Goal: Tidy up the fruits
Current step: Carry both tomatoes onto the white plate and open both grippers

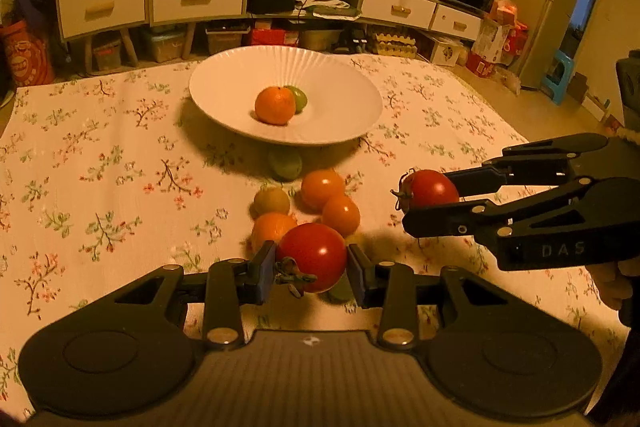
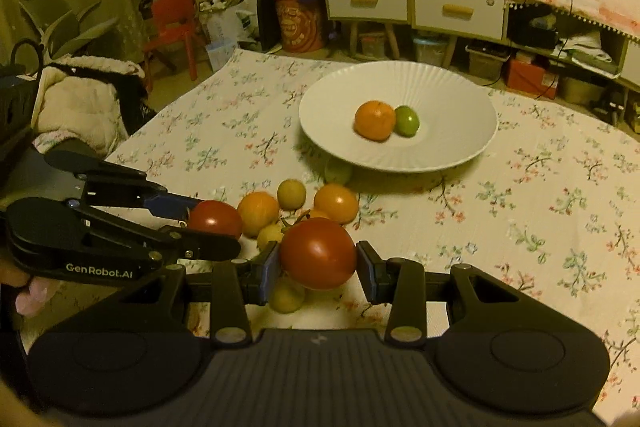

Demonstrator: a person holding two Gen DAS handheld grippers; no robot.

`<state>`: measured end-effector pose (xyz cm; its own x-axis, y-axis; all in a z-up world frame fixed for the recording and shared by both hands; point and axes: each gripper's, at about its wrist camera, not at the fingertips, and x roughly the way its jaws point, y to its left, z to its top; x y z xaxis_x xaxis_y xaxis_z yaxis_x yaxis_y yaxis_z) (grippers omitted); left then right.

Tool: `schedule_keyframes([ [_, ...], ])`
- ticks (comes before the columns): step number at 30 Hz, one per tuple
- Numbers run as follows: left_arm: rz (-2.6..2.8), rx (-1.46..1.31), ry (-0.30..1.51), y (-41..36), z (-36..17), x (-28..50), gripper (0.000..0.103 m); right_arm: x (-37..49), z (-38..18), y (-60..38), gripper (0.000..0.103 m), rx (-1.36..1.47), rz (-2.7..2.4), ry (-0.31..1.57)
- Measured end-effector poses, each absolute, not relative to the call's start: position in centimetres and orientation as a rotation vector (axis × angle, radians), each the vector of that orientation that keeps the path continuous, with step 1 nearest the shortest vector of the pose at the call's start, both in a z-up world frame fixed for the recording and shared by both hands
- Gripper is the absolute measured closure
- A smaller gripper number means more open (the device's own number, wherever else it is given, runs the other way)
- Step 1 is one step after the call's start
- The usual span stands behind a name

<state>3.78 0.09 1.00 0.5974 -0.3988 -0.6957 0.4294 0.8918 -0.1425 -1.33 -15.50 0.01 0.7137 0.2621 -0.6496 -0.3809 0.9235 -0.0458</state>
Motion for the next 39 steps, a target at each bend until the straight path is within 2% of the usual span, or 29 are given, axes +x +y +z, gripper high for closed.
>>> schedule_keyframes([
  [22, -0.403, -0.022, 0.701, -1.5, 2.7, 9.2, 0.067, 3.1, 2.1, -16.5, 0.066, -0.181, 0.305, 0.589],
  [39, -0.345, 0.020, 0.698, -2.7, 3.5, 16.2, 0.067, 7.9, 1.7, -18.4, 0.066, -0.162, 0.253, 0.622],
])
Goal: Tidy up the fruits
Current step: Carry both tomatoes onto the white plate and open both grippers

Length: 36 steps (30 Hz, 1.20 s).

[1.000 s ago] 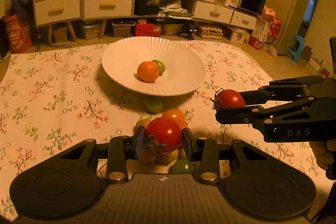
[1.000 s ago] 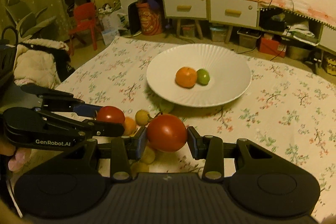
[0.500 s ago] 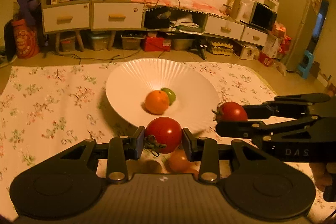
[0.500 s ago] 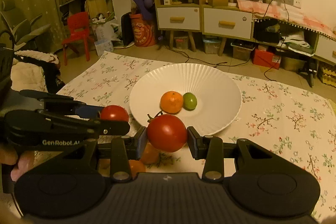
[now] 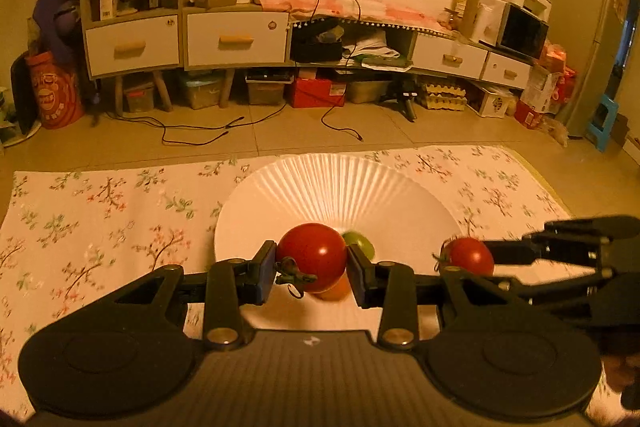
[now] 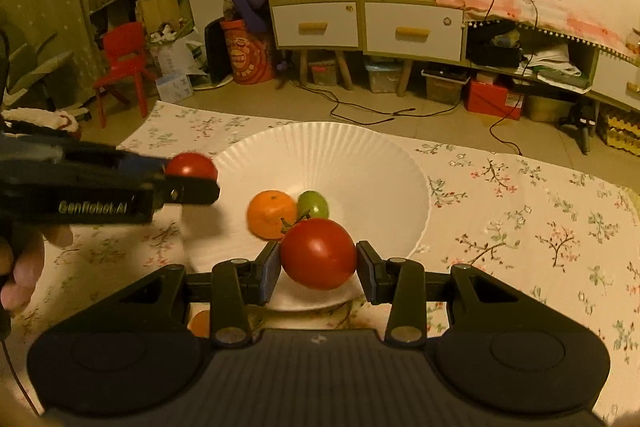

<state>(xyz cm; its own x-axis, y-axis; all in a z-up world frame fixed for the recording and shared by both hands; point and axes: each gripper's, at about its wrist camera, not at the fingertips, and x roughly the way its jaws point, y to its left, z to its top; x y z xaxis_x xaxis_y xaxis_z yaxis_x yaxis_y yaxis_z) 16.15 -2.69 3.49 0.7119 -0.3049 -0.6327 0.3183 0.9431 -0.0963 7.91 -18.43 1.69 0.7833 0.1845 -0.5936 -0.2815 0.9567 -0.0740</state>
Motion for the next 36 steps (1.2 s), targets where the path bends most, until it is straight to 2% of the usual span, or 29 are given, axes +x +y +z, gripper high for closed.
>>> schedule_keyframes([
  [18, -0.299, -0.038, 0.804, -3.7, 1.2, 21.0, 0.067, 11.8, 0.7, -19.3, 0.066, -0.163, 0.205, 0.643],
  [36, -0.291, -0.044, 0.791, -4.1, 1.4, 21.3, 0.066, 12.4, 0.2, -17.8, 0.066, -0.232, 0.241, 0.665],
])
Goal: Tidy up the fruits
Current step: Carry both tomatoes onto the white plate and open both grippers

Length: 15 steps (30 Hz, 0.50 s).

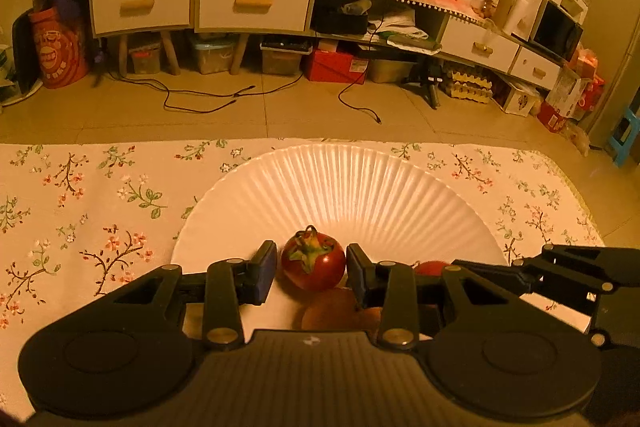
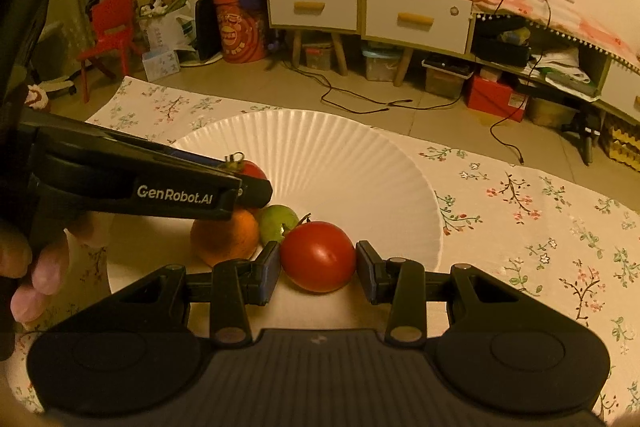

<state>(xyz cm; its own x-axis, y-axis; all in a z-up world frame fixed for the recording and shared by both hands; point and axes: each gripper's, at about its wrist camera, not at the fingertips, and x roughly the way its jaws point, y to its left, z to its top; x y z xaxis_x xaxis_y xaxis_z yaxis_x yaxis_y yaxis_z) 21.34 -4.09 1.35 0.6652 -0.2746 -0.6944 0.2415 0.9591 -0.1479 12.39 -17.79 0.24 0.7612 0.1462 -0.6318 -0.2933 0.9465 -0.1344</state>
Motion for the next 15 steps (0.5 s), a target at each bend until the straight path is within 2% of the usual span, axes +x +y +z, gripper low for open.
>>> schedule_keyframes([
  [9, -0.286, -0.024, 0.786, -4.2, 1.6, 20.8, 0.062, 11.6, 0.7, -17.7, 0.065, -0.215, 0.299, 0.673],
  [15, -0.280, -0.023, 0.786, -4.0, 1.9, 20.2, 0.054, 11.0, 1.6, -17.8, 0.063, -0.205, 0.290, 0.660],
])
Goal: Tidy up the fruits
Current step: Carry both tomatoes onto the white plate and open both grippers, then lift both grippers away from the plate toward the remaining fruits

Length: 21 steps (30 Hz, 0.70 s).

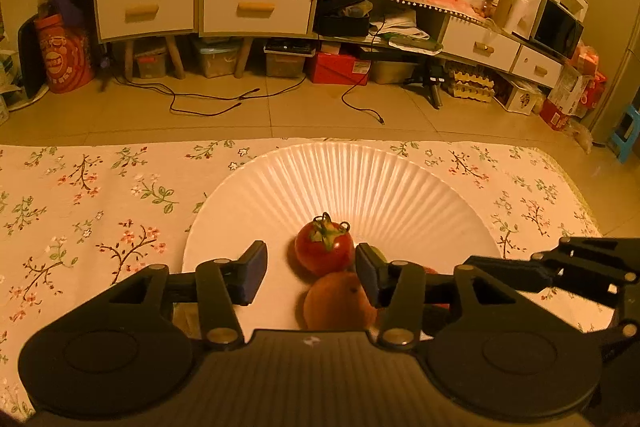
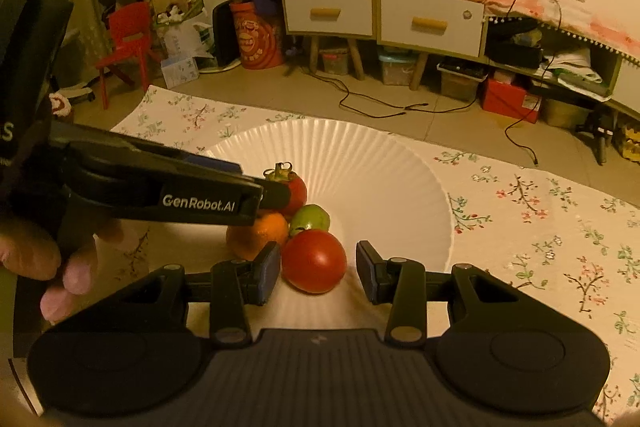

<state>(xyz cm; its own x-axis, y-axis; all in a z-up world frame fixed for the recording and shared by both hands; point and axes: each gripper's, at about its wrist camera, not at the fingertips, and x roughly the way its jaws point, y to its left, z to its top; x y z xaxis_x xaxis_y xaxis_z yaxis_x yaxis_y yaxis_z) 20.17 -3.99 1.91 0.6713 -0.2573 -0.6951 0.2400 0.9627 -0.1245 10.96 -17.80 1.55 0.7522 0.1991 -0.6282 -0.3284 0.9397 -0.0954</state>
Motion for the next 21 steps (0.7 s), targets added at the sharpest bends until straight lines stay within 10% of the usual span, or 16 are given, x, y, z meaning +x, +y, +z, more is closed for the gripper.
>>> schedule_keyframes([
  [21, -0.276, 0.003, 0.747, -2.5, 4.0, 14.9, 0.034, 6.7, 3.5, -17.7, 0.039, -0.221, 0.268, 0.628],
])
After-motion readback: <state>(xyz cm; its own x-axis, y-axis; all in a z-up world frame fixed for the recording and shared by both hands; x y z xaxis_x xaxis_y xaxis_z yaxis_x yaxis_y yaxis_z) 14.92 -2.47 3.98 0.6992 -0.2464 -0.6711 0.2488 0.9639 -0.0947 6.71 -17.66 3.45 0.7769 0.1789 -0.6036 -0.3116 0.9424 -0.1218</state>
